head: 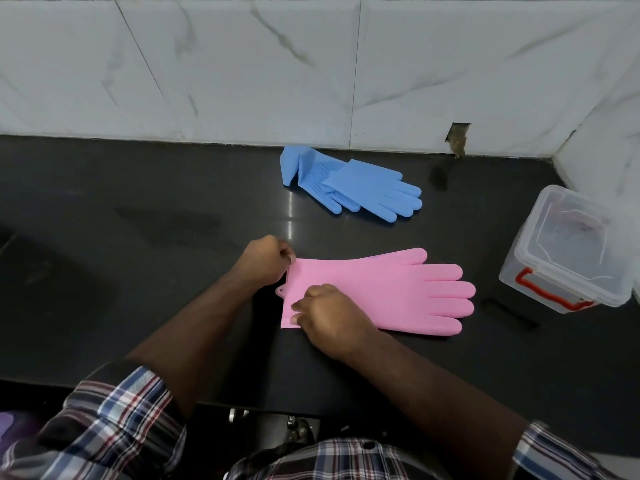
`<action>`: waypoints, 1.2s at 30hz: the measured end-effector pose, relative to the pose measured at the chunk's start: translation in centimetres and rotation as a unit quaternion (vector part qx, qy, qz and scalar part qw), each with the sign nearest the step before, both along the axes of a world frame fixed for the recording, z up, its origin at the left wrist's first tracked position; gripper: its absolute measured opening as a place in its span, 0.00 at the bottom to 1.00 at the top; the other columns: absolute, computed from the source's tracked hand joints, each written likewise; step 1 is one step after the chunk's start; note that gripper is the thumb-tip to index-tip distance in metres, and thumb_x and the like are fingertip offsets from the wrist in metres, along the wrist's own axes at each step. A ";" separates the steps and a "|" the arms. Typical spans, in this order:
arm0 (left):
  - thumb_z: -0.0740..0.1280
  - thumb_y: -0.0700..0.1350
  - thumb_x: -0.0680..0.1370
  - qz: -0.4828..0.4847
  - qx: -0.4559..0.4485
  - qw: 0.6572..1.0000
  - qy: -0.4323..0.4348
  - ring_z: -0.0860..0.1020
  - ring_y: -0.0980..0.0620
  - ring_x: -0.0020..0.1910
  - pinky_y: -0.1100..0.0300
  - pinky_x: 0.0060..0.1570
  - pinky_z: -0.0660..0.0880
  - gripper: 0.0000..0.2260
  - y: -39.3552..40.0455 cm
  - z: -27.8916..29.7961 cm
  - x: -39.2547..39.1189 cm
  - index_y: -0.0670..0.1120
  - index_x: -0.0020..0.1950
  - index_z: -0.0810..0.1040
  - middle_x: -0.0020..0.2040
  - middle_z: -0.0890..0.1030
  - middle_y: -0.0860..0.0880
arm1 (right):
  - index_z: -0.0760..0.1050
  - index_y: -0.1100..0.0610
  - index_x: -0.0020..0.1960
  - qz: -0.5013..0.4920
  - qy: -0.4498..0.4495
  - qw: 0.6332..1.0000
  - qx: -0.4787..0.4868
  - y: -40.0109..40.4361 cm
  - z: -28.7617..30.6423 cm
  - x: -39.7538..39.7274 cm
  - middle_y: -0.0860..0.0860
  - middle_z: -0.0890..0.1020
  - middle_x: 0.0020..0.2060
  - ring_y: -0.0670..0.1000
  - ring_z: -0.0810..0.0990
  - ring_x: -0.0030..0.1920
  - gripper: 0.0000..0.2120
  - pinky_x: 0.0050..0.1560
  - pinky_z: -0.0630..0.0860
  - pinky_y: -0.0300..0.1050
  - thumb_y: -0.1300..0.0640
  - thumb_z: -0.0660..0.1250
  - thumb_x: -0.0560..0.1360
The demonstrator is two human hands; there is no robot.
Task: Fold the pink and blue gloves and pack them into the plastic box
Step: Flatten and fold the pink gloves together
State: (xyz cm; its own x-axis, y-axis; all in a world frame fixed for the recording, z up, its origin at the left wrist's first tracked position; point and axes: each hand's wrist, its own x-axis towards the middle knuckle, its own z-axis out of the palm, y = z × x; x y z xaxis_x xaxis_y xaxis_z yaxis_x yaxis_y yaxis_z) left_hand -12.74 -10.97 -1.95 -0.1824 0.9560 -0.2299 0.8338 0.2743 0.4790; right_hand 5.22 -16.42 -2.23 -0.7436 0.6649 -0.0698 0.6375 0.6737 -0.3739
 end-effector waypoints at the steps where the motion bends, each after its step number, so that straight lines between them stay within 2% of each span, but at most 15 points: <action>1: 0.67 0.42 0.78 -0.004 -0.008 1.000 -0.002 0.77 0.54 0.43 0.64 0.45 0.69 0.07 0.1 0.1 -0.1 0.50 0.45 0.84 0.43 0.83 0.54 | 0.82 0.58 0.55 -0.010 -0.003 1.000 -0.011 -0.2 0.0 -0.3 0.57 0.80 0.48 0.57 0.76 0.52 0.15 0.53 0.71 0.50 0.49 0.63 0.79; 3: 0.67 0.42 0.77 -0.007 -0.024 1.000 -0.012 0.77 0.55 0.42 0.63 0.41 0.70 0.06 0.3 0.2 -0.3 0.50 0.43 0.82 0.39 0.81 0.57 | 0.81 0.57 0.54 -0.032 -0.007 0.999 -0.014 -0.6 -0.1 -0.9 0.56 0.78 0.48 0.58 0.75 0.51 0.19 0.48 0.73 0.49 0.43 0.65 0.76; 5: 0.67 0.41 0.75 -0.009 -0.036 0.999 -0.023 0.78 0.56 0.40 0.65 0.35 0.69 0.07 0.5 0.5 -0.5 0.50 0.39 0.81 0.38 0.81 0.58 | 0.80 0.57 0.54 -0.038 -0.022 0.999 0.023 -1.1 -0.2 -1.5 0.56 0.78 0.49 0.58 0.75 0.50 0.22 0.43 0.70 0.48 0.39 0.66 0.74; 8: 0.66 0.40 0.74 -0.018 -0.051 0.997 -0.047 0.79 0.57 0.38 0.64 0.33 0.70 0.07 0.8 0.9 -0.7 0.50 0.38 0.80 0.38 0.83 0.56 | 0.80 0.58 0.53 -0.019 -0.063 0.995 0.072 -1.7 0.2 -2.4 0.56 0.79 0.50 0.59 0.77 0.48 0.24 0.37 0.67 0.48 0.37 0.68 0.71; 11: 0.67 0.40 0.75 -0.016 -0.046 0.994 -0.099 0.81 0.52 0.37 0.61 0.36 0.73 0.04 0.9 1.2 -0.9 0.48 0.42 0.80 0.38 0.83 0.50 | 0.81 0.56 0.44 -0.010 -0.123 0.987 0.102 -2.3 0.7 -2.7 0.53 0.82 0.40 0.55 0.80 0.38 0.16 0.29 0.64 0.42 0.42 0.73 0.69; 13: 0.66 0.38 0.76 -0.023 -0.043 0.989 -0.143 0.80 0.51 0.36 0.61 0.36 0.75 0.04 1.0 1.4 -1.1 0.46 0.46 0.79 0.40 0.83 0.46 | 0.81 0.54 0.44 -0.018 -0.131 0.982 0.134 -2.5 0.7 -2.8 0.50 0.81 0.36 0.53 0.79 0.33 0.08 0.26 0.61 0.40 0.51 0.72 0.69; 15: 0.64 0.36 0.78 -0.036 -0.058 0.983 -0.169 0.78 0.53 0.34 0.63 0.32 0.74 0.07 1.1 1.6 -1.4 0.44 0.49 0.80 0.41 0.82 0.45 | 0.78 0.56 0.57 -0.022 -0.104 0.987 0.117 -2.6 0.8 -2.7 0.53 0.81 0.41 0.55 0.79 0.35 0.14 0.26 0.61 0.43 0.59 0.66 0.71; 17: 0.62 0.34 0.79 -0.048 -0.080 0.979 -0.182 0.77 0.53 0.36 0.63 0.34 0.73 0.09 1.2 1.8 -1.7 0.43 0.49 0.82 0.44 0.83 0.43 | 0.72 0.57 0.66 -0.034 -0.062 0.993 0.092 -2.6 1.2 -2.5 0.57 0.77 0.47 0.59 0.78 0.38 0.19 0.28 0.62 0.46 0.61 0.62 0.75; 19: 0.61 0.34 0.80 -0.056 -0.097 0.976 -0.185 0.76 0.52 0.39 0.61 0.36 0.73 0.12 1.3 2.0 -2.0 0.42 0.49 0.83 0.47 0.83 0.40 | 0.72 0.56 0.63 -0.042 -0.039 0.996 0.063 -2.4 1.9 -2.4 0.58 0.74 0.50 0.58 0.73 0.35 0.16 0.27 0.59 0.45 0.62 0.62 0.76; 22: 0.59 0.33 0.81 -0.057 -0.113 0.968 -0.215 0.75 0.51 0.41 0.61 0.39 0.73 0.14 1.5 2.3 -2.8 0.42 0.50 0.85 0.45 0.82 0.41 | 0.74 0.58 0.55 -0.064 -0.031 0.997 0.029 -2.2 2.7 -2.1 0.58 0.71 0.50 0.53 0.63 0.28 0.09 0.27 0.56 0.45 0.63 0.62 0.75; 25: 0.58 0.32 0.82 -0.066 -0.127 0.957 -0.252 0.77 0.53 0.42 0.61 0.41 0.73 0.16 1.7 2.7 -3.5 0.43 0.50 0.85 0.45 0.84 0.44 | 0.77 0.58 0.55 -0.103 0.002 0.995 0.012 -2.1 3.3 -1.2 0.56 0.73 0.50 0.55 0.70 0.31 0.09 0.32 0.65 0.47 0.59 0.61 0.77; 28: 0.62 0.27 0.78 -0.095 -0.124 0.945 -0.288 0.78 0.51 0.44 0.58 0.44 0.75 0.16 1.9 3.4 -4.0 0.42 0.53 0.85 0.48 0.85 0.41 | 0.79 0.56 0.53 -0.134 0.054 0.989 0.011 -2.1 4.0 -0.2 0.52 0.76 0.49 0.54 0.78 0.38 0.13 0.38 0.75 0.48 0.51 0.59 0.77; 32: 0.69 0.32 0.76 -0.121 -0.102 0.940 -0.303 0.78 0.55 0.41 0.61 0.40 0.76 0.12 2.2 4.4 -3.6 0.46 0.52 0.87 0.48 0.86 0.45 | 0.80 0.53 0.53 -0.153 0.096 0.983 0.031 -2.0 4.7 1.0 0.48 0.78 0.47 0.45 0.71 0.37 0.15 0.36 0.67 0.40 0.44 0.63 0.77; 34: 0.70 0.35 0.77 -0.124 -0.083 0.941 -0.304 0.77 0.56 0.39 0.60 0.41 0.73 0.10 2.4 4.8 -3.0 0.48 0.51 0.87 0.46 0.86 0.47 | 0.80 0.54 0.53 -0.158 0.107 0.981 0.033 -2.1 5.2 1.6 0.49 0.78 0.47 0.47 0.74 0.38 0.12 0.37 0.70 0.42 0.47 0.64 0.78; 36: 0.72 0.38 0.77 -0.126 -0.064 0.942 -0.305 0.76 0.52 0.43 0.57 0.44 0.74 0.08 2.6 5.3 -2.2 0.50 0.50 0.87 0.49 0.86 0.47 | 0.78 0.54 0.53 -0.162 0.127 0.978 0.024 -2.2 5.8 2.3 0.50 0.78 0.47 0.50 0.77 0.40 0.07 0.38 0.73 0.44 0.54 0.64 0.78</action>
